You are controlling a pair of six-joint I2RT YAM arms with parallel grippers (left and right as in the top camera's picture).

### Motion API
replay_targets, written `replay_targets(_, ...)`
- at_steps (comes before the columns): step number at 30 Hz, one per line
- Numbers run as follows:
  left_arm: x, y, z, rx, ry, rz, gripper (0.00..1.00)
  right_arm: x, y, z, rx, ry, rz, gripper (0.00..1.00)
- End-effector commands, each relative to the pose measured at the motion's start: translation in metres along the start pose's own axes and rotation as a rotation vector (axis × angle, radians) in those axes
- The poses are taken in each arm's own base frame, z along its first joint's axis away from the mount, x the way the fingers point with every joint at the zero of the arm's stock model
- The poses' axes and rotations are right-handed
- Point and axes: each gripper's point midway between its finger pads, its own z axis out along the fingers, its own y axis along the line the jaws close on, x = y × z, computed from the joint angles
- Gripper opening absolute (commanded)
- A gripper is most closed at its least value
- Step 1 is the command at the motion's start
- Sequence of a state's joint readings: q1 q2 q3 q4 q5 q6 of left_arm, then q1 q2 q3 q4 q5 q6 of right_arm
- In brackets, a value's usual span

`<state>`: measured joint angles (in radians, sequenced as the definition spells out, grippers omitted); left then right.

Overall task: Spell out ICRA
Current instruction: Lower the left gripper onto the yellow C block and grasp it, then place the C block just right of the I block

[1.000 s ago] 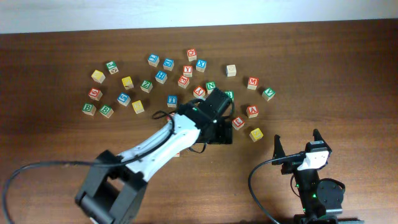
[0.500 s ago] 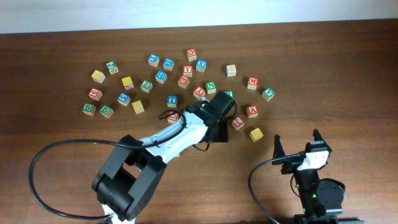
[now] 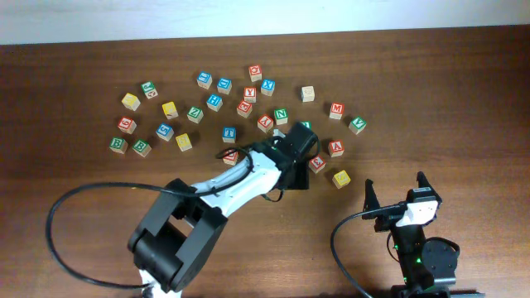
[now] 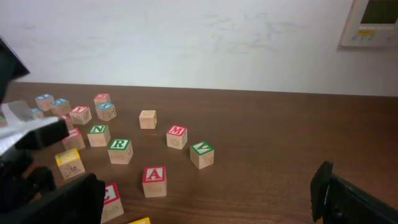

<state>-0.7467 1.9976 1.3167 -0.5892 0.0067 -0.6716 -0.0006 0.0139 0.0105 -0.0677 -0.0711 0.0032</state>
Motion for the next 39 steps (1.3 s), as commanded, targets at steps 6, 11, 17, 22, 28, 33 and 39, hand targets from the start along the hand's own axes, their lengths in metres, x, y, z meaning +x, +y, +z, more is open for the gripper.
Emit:
replay_targets(6, -0.004, 0.012, 0.010, -0.074, -0.027, 0.004, 0.43, 0.002, -0.001, 0.000, 0.004, 0.004, 0.002, 0.98)
replay_targets(11, 0.001, 0.016, 0.010, -0.092, -0.005, 0.017, 0.38, 0.002, -0.001, 0.000, 0.004, 0.004, 0.002, 0.98)
replay_targets(17, -0.004, 0.021, 0.009, -0.120, -0.028, 0.079, 0.39, 0.002, -0.001, 0.000, 0.004, 0.004, 0.002, 0.98)
replay_targets(22, -0.008, 0.018, 0.007, -0.114, -0.036, 0.100, 0.34, 0.002, -0.001, 0.000, 0.004, 0.004, 0.002, 0.98)
replay_targets(28, -0.015, 0.012, 0.001, -0.104, -0.046, 0.115, 0.31, 0.002, -0.001, 0.000, 0.004, 0.004, 0.002, 0.98)
replay_targets(33, -0.013, 0.014, 0.001, -0.112, -0.036, 0.130, 0.33, 0.002, -0.001, 0.000, 0.004, 0.004, 0.002, 0.98)
replay_targets(39, -0.005, 0.019, 0.001, -0.131, 0.001, 0.181, 0.33, 0.002, -0.001, 0.000, 0.004, 0.004, 0.002, 0.98)
